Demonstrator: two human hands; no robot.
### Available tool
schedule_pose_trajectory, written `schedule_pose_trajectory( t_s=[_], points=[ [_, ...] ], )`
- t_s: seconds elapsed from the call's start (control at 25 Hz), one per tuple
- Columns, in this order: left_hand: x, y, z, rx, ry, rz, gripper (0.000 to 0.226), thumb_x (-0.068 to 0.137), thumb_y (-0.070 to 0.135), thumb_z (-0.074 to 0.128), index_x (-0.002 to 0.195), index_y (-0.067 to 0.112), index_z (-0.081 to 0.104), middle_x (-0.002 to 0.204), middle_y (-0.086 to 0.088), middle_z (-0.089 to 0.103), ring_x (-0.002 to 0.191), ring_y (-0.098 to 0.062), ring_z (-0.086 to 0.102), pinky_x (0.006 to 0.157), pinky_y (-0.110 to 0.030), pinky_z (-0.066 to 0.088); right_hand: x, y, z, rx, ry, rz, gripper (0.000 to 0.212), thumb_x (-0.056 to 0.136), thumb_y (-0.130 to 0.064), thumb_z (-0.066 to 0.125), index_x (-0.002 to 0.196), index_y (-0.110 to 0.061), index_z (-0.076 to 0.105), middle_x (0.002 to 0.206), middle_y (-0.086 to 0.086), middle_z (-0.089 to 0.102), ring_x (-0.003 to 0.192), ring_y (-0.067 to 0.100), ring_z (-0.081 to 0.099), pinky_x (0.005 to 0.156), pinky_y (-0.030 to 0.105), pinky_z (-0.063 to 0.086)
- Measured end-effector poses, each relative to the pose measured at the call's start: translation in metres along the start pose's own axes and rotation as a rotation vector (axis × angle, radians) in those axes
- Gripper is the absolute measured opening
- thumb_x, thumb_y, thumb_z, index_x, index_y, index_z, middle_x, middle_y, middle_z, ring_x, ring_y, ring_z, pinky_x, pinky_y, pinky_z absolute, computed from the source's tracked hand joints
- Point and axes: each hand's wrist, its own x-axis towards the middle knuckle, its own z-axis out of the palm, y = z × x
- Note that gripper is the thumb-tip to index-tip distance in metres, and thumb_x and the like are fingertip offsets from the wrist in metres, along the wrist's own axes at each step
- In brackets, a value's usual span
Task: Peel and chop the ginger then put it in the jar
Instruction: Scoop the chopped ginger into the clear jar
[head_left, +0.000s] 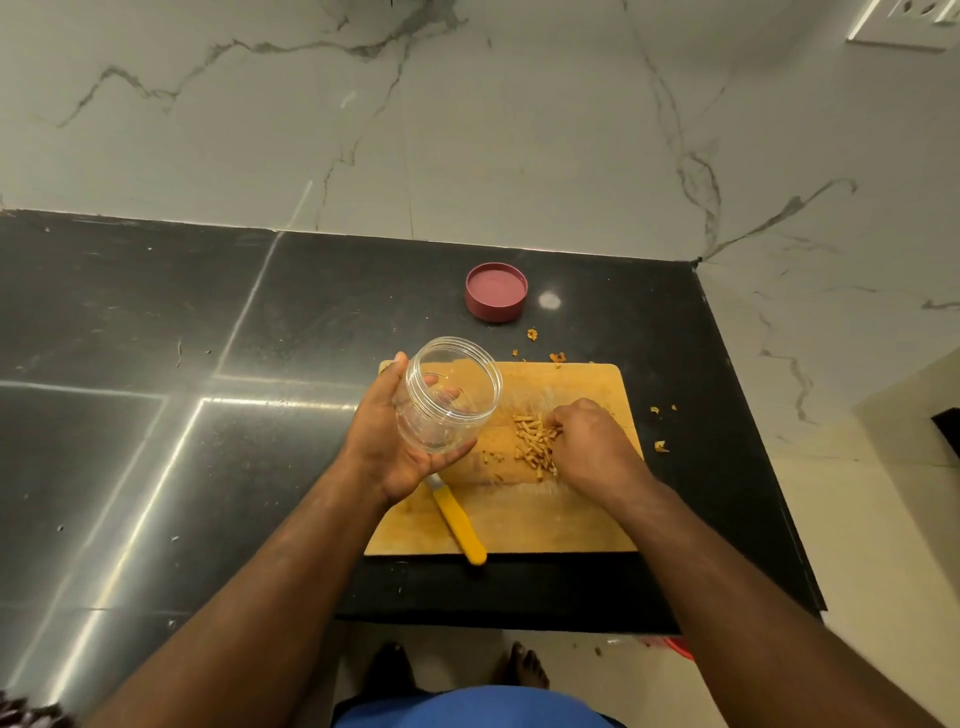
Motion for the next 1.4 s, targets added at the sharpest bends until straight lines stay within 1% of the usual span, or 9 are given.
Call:
schedule_pose_trajectory(
  t_s=[0.12, 0.28, 0.4, 0.48, 0.6, 0.84, 1.08, 1.28, 1.4],
  points=[
    [-0.006, -0.006, 0.002, -0.023, 0.036, 0.037, 0.063, 0.093, 0.065, 0.048, 0.133, 0.017, 0.057, 0.128, -0.014, 0.067, 0.11, -0.039, 0.067, 0.089, -0.057, 0.054, 0.003, 0.005, -0.007, 0.024, 0.075, -0.151, 0.037, 0.098, -0.014, 0.046, 0.132, -0.02, 0.06, 0.129, 0.0, 0.055, 0.121, 0.02, 0.049, 0.105, 0.038, 0.044],
    [-0.013, -0.015, 0.005, -0.044, 0.079, 0.085, 0.063, 0.093, 0.065, 0.047, 0.133, 0.018, 0.058, 0.127, -0.014, 0.067, 0.112, -0.039, 0.066, 0.085, -0.056, 0.055, 0.003, -0.004, -0.005, -0.104, -0.078, -0.383, 0.046, 0.099, -0.044, 0.046, 0.14, -0.024, 0.051, 0.143, -0.004, 0.048, 0.132, 0.018, 0.042, 0.11, 0.039, 0.038],
    [-0.019, -0.022, 0.009, -0.055, 0.095, 0.106, 0.063, 0.094, 0.064, 0.046, 0.134, 0.017, 0.057, 0.126, -0.014, 0.067, 0.111, -0.039, 0.067, 0.087, -0.057, 0.054, -0.005, -0.001, 0.007, -0.214, -0.022, -0.491, 0.042, 0.097, -0.044, 0.048, 0.132, -0.023, 0.059, 0.133, -0.003, 0.053, 0.122, 0.016, 0.046, 0.102, 0.034, 0.043],
    [-0.021, -0.028, 0.013, -0.06, 0.113, 0.123, 0.063, 0.094, 0.064, 0.046, 0.133, 0.016, 0.057, 0.126, -0.014, 0.067, 0.111, -0.038, 0.067, 0.087, -0.057, 0.055, -0.011, 0.008, 0.006, -0.18, 0.012, -0.524, 0.036, 0.098, -0.039, 0.048, 0.126, -0.022, 0.063, 0.124, -0.004, 0.057, 0.114, 0.015, 0.048, 0.097, 0.031, 0.046],
    [-0.025, -0.035, 0.018, -0.064, 0.126, 0.141, 0.064, 0.094, 0.064, 0.047, 0.134, 0.016, 0.056, 0.127, -0.015, 0.066, 0.112, -0.038, 0.066, 0.087, -0.056, 0.055, -0.016, 0.018, -0.005, -0.131, -0.015, -0.549, 0.04, 0.099, -0.039, 0.049, 0.136, -0.025, 0.055, 0.134, -0.006, 0.052, 0.123, 0.015, 0.044, 0.103, 0.031, 0.041],
    [-0.027, -0.033, 0.014, -0.089, 0.138, 0.161, 0.064, 0.092, 0.063, 0.05, 0.134, 0.015, 0.057, 0.128, -0.016, 0.065, 0.116, -0.038, 0.063, 0.086, -0.056, 0.055, -0.02, 0.026, -0.012, -0.262, -0.13, -0.39, 0.072, 0.091, -0.068, 0.044, 0.152, -0.034, 0.025, 0.15, -0.004, 0.036, 0.134, 0.023, 0.034, 0.106, 0.041, 0.039],
    [-0.025, -0.028, 0.013, -0.056, 0.134, 0.11, 0.061, 0.094, 0.063, 0.047, 0.132, 0.017, 0.058, 0.127, -0.015, 0.066, 0.114, -0.039, 0.064, 0.085, -0.055, 0.056, -0.023, 0.007, -0.004, -0.258, -0.087, -0.438, 0.044, 0.101, -0.045, 0.045, 0.143, -0.032, 0.045, 0.146, -0.002, 0.041, 0.128, 0.022, 0.037, 0.104, 0.038, 0.04],
    [-0.026, -0.023, 0.007, -0.043, 0.11, 0.073, 0.062, 0.094, 0.063, 0.048, 0.132, 0.016, 0.058, 0.126, -0.015, 0.067, 0.113, -0.039, 0.064, 0.087, -0.057, 0.055, -0.027, 0.01, -0.009, -0.232, -0.167, -0.333, 0.047, 0.1, -0.039, 0.05, 0.145, -0.035, 0.041, 0.148, -0.004, 0.037, 0.13, 0.021, 0.033, 0.106, 0.038, 0.038],
    [-0.027, -0.021, 0.006, -0.036, 0.103, 0.062, 0.061, 0.093, 0.063, 0.049, 0.131, 0.016, 0.059, 0.126, -0.015, 0.067, 0.114, -0.039, 0.064, 0.088, -0.058, 0.054, -0.03, -0.005, -0.002, -0.202, -0.142, -0.336, 0.037, 0.101, -0.027, 0.05, 0.137, -0.031, 0.052, 0.136, -0.001, 0.044, 0.123, 0.021, 0.038, 0.1, 0.037, 0.044]
  ],
)
